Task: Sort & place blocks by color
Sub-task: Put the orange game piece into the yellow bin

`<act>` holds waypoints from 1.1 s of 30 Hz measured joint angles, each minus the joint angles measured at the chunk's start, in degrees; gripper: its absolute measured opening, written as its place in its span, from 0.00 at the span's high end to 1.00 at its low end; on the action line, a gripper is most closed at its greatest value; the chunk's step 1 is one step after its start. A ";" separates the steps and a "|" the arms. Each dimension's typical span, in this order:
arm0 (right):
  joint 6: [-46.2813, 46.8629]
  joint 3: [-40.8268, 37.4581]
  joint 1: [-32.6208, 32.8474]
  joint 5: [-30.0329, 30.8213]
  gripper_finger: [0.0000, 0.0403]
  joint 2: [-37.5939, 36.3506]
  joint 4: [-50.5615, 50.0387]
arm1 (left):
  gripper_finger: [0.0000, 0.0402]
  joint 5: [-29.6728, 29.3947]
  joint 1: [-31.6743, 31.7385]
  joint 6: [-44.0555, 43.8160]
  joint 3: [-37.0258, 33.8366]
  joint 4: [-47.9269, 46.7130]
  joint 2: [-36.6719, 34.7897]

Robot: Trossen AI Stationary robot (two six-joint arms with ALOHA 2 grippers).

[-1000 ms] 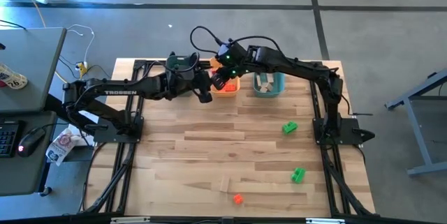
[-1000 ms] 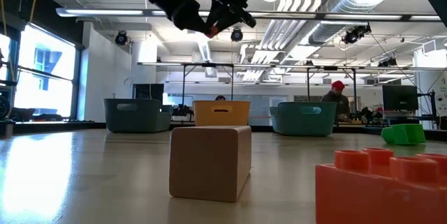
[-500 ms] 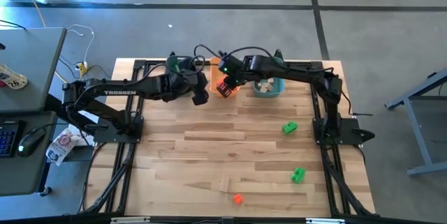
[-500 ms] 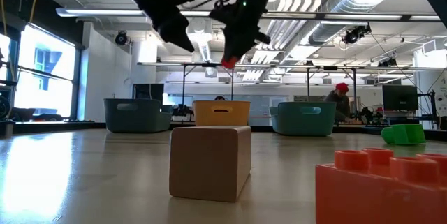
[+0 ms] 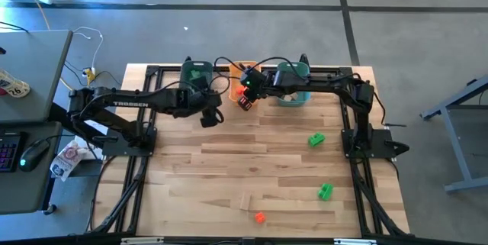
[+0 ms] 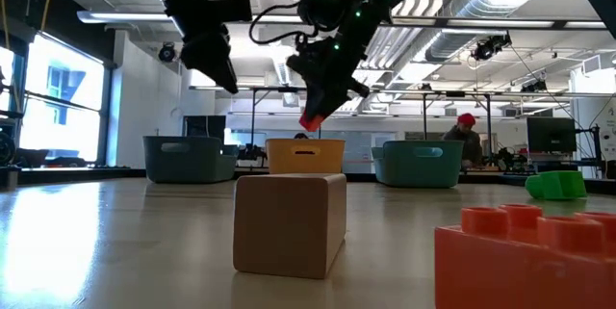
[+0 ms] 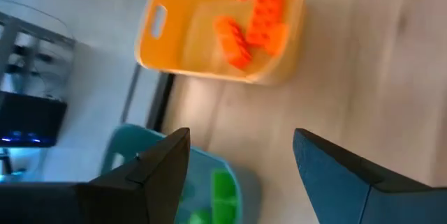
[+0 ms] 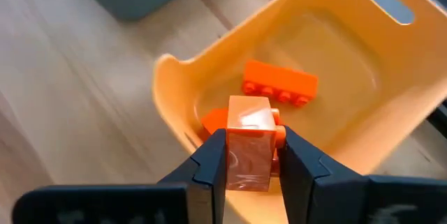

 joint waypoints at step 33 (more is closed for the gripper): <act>-2.21 -3.94 -3.44 -4.90 0.67 0.00 4.42 | 0.40 10.63 -7.32 -14.53 -12.17 -4.96 0.07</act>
